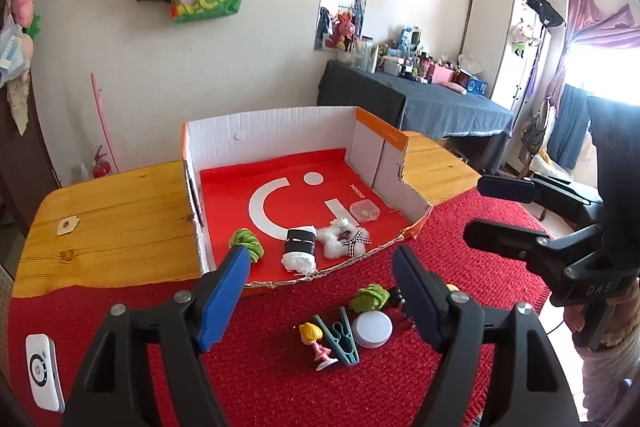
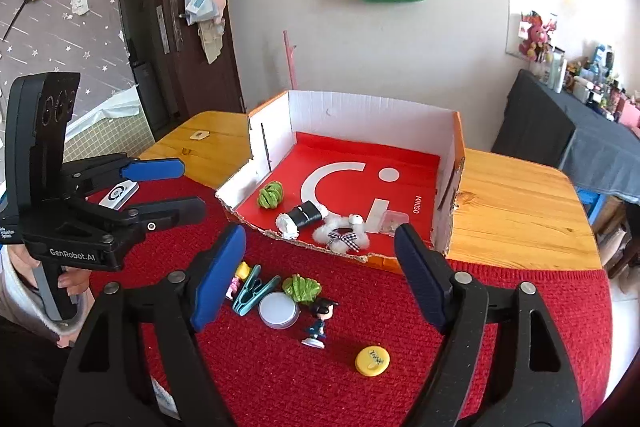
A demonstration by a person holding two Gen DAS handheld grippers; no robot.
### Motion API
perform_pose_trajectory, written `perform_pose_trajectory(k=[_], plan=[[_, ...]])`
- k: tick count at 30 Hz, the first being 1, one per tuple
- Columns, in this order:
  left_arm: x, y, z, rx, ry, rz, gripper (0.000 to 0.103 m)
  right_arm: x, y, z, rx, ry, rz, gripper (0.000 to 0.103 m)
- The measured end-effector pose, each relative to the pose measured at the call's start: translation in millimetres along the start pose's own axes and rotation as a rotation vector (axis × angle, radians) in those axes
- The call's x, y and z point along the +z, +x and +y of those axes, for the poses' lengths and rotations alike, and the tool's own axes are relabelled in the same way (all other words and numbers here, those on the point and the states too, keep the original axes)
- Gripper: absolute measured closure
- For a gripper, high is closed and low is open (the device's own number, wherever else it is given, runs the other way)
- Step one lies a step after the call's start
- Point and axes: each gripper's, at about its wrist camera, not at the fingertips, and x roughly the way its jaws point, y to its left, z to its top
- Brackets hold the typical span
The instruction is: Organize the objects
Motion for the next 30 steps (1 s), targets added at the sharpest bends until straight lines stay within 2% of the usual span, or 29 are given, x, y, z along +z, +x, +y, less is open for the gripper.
perform_pose_trajectory(k=[7, 10, 16, 20, 22, 30], plan=[[-14.4, -12.3, -8.1, 0.044, -0.004, -0.06, 0.021, -17.2, -11.8, 6.3, -0.044, 0.023, -0.067, 0.026], [-20.9, -16.0, -10.0, 0.049, -0.018, -0.075, 0.018, -24.5, -15.6, 7.4, -0.063, 0.04, -0.093, 0.017], [-36.8, -17.7, -12.3, 0.074, -0.035, -0.101, 0.011, -42.5, -15.1, 8.9, -0.115, 0.052, -0.132, 0.017], [-52.7, -9.5, -5.4, 0.065, -0.104, -0.084, 0.009, -58.7, -4.9, 6.7, -0.14, 0.08, -0.124, 0.016], [-61.0, -3.0, -2.1, 0.059, -0.13, -0.061, 0.006, -67.5, 1.2, 4.2, -0.138, 0.105, -0.115, 0.015], [-92.7, 26.3, 3.2, 0.085, -0.178, 0.062, 0.006, -96.3, 31.8, -5.6, -0.133, 0.185, -0.017, 0.015]])
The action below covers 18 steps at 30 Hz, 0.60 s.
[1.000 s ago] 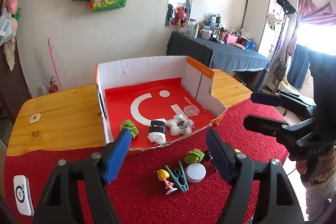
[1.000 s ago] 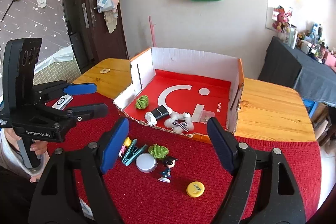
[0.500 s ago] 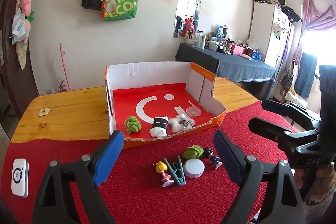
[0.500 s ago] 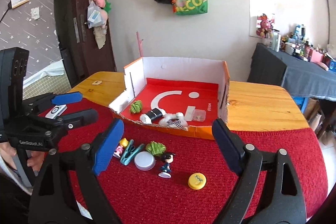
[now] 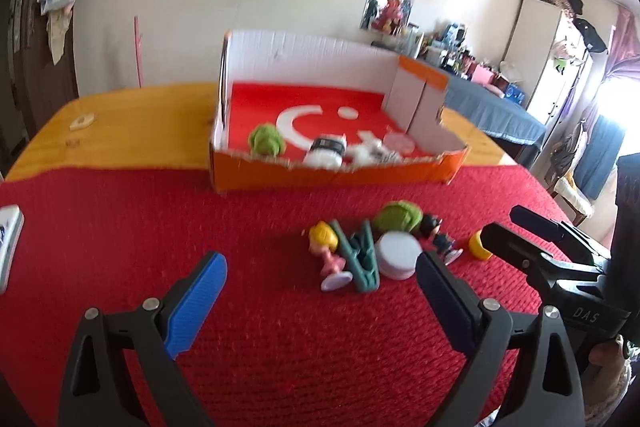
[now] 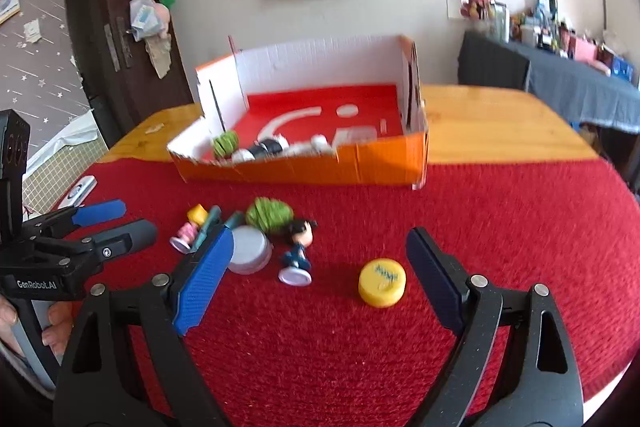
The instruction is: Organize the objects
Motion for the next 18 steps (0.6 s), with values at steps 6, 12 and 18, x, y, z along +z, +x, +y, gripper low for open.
perform_pose_trajectory(k=[6, 12, 18], plan=[[-5.5, 11.4, 5.4, 0.008, -0.02, 0.038, 0.006, -8.2, 8.0, -6.5, -0.044, 0.008, 0.028, 0.015], [-5.0, 19.4, 8.4, 0.021, -0.016, 0.071, 0.006, -8.7, 11.4, -15.6, -0.055, 0.028, 0.048, 0.015], [-3.8, 30.9, 12.7, 0.049, 0.001, 0.122, 0.006, -9.1, 13.2, -17.9, -0.065, 0.02, 0.063, 0.015]])
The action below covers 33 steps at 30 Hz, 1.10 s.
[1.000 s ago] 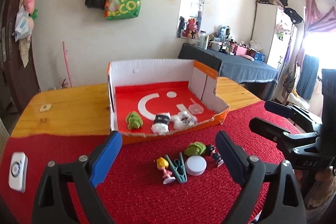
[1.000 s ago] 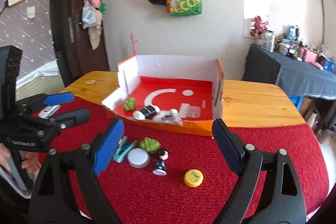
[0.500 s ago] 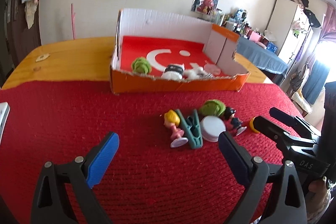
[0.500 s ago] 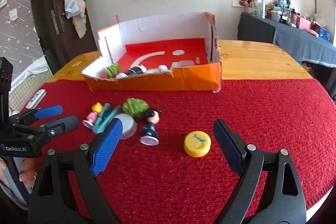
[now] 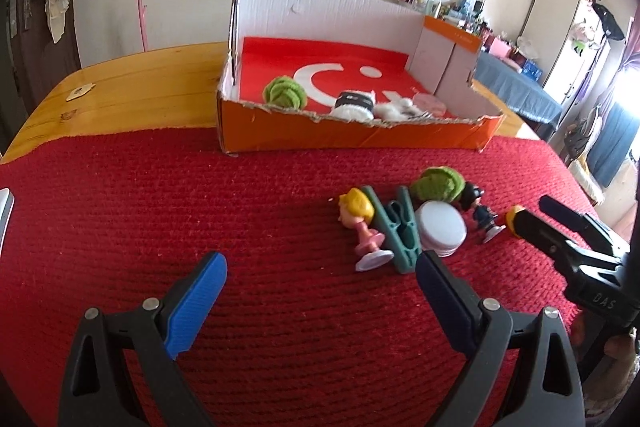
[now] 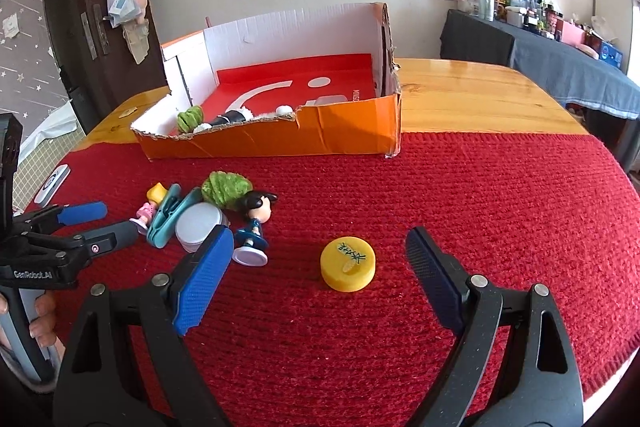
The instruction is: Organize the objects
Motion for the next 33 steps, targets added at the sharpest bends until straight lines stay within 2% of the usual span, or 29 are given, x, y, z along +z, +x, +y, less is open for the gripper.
perform_pose_trajectory(k=[9, 13, 22, 26, 33], plan=[[2.3, 8.1, -0.7, 0.081, 0.076, 0.026, 0.006, -1.1, 2.3, -3.7, -0.016, -0.002, 0.023, 0.015], [5.0, 7.7, 8.5, 0.129, 0.078, 0.024, 0.006, -2.6, 2.6, -7.9, -0.023, 0.001, 0.035, 0.015], [6.9, 10.5, -2.4, 0.053, 0.127, 0.047, 0.007, -5.7, 4.4, -12.2, -0.032, -0.01, 0.062, 0.015], [9.0, 18.1, -5.0, 0.077, 0.146, 0.06, 0.008, -6.3, 4.8, -11.8, -0.028, -0.014, 0.066, 0.015], [13.4, 16.9, 12.6, 0.107, 0.099, 0.062, 0.009, -7.1, 4.1, -13.7, -0.027, -0.016, 0.068, 0.015]])
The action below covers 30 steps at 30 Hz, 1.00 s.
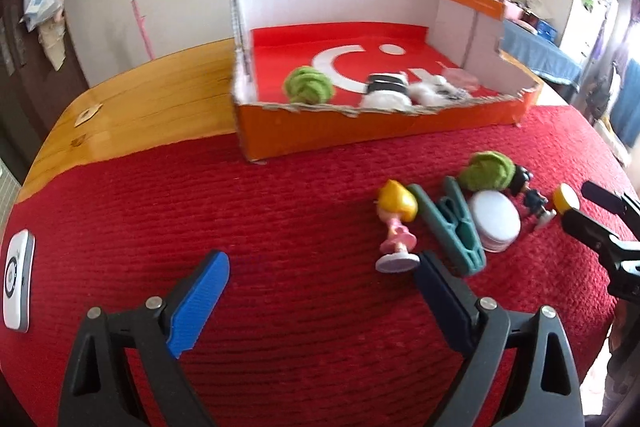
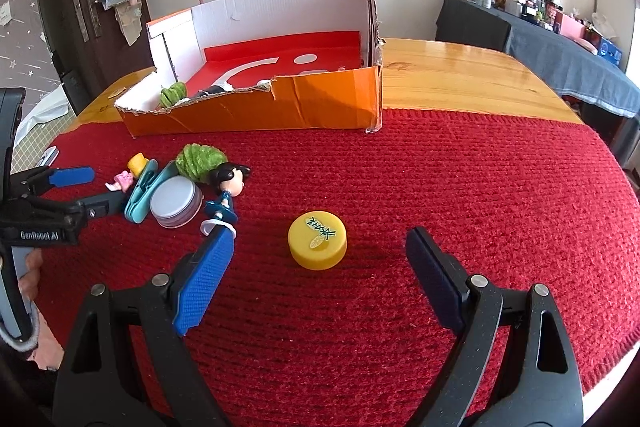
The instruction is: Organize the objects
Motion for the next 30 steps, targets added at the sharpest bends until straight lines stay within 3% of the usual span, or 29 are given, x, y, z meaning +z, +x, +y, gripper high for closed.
perform_pose_trajectory(k=[7, 12, 15, 17, 18, 20, 30], plan=[[3.5, -2.2, -8.1, -0.081, 0.032, -0.015, 0.024, -0.8, 2.0, -1.8, 0.001, -0.017, -0.01, 0.017], [3.7, -0.8, -21.3, -0.081, 0.095, -0.029, 0.032, -0.5, 7.7, 1.5, -0.013, -0.045, 0.002, 0.043], [5.3, 0.1, -23.9, -0.096, 0.101, -0.037, 0.039, -0.9, 8.8, 5.2, -0.027, -0.064, -0.009, 0.052], [5.7, -0.7, -24.3, -0.129, 0.096, -0.047, 0.048, -1.2, 9.4, 7.6, -0.023, -0.075, -0.017, 0.06], [5.7, -1.2, -25.1, -0.146, 0.096, -0.05, 0.06, -2.4, 9.6, 9.7, -0.023, -0.087, -0.024, 0.069], [4.9, -1.3, -28.1, -0.16, 0.113, -0.058, 0.082, -3.7, 9.4, 12.3, -0.014, -0.099, -0.032, 0.074], [4.6, -4.0, -28.9, -0.172, 0.104, -0.076, 0.083, -1.5, 0.9, 12.3, 0.024, -0.088, -0.056, 0.074]])
